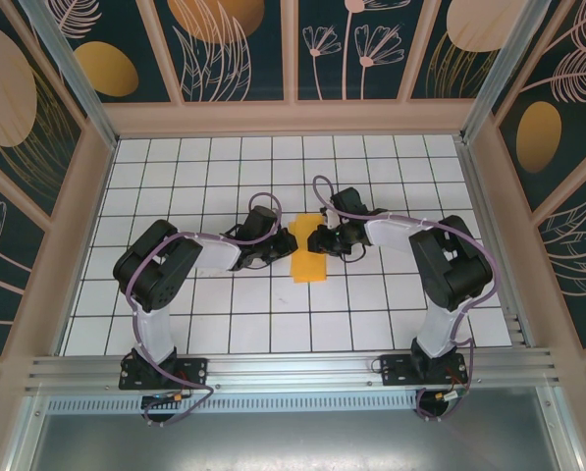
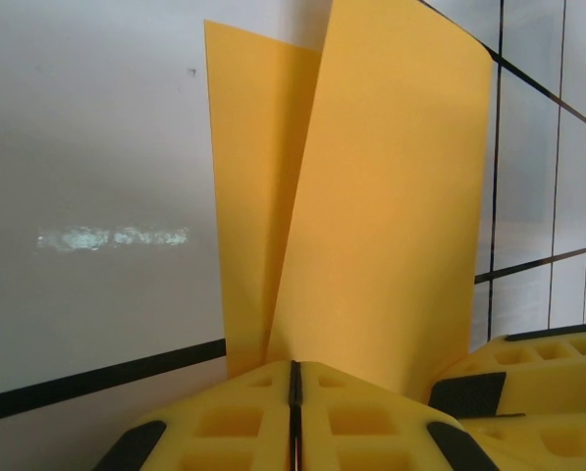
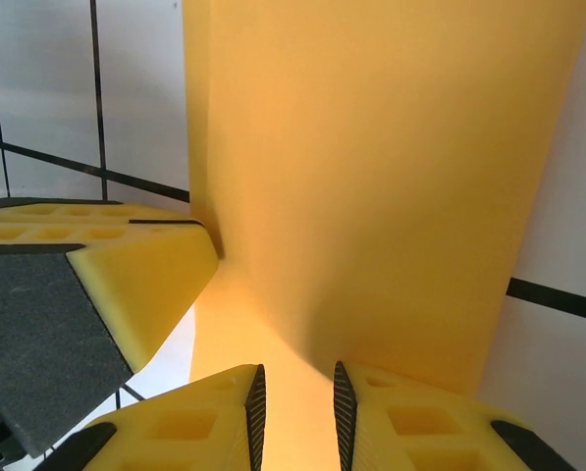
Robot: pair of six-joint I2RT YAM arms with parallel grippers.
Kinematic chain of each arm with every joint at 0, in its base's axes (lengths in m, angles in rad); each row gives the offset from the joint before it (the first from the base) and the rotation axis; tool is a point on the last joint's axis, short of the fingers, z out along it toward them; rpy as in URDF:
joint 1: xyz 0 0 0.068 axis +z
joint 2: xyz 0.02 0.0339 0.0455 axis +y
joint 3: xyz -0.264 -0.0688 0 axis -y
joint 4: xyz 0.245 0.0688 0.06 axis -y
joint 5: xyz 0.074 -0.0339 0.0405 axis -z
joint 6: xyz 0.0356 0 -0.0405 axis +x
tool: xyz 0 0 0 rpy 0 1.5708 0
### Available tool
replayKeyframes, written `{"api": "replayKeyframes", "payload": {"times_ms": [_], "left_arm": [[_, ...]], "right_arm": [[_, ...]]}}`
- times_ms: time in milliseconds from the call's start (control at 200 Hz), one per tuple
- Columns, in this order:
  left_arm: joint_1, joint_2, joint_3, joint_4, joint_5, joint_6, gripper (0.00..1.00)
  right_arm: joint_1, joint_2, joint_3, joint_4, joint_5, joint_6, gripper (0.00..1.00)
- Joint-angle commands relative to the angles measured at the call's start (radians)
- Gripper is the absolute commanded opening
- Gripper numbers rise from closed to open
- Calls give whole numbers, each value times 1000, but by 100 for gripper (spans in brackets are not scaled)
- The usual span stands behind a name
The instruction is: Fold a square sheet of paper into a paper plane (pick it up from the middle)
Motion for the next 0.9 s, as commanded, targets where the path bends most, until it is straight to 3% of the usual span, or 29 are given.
{"api": "replayKeyframes", "payload": {"times_ms": [0,385,685,896], "left_arm": [[-6,23,1,-43,-1,12,12],[-4,6,5,-46,1,22,13],[-4,-12,3,-40,5,23,14],[-6,-29,5,-34,10,20,15]], "right_arm": [[-9,14,-18,-27,31,-23,29],[-13,-62,-17,-2,4,-40,32],[-39,-111,-33,-5,252,16,49],[-44,-25,2,5,184,-1,49]]}}
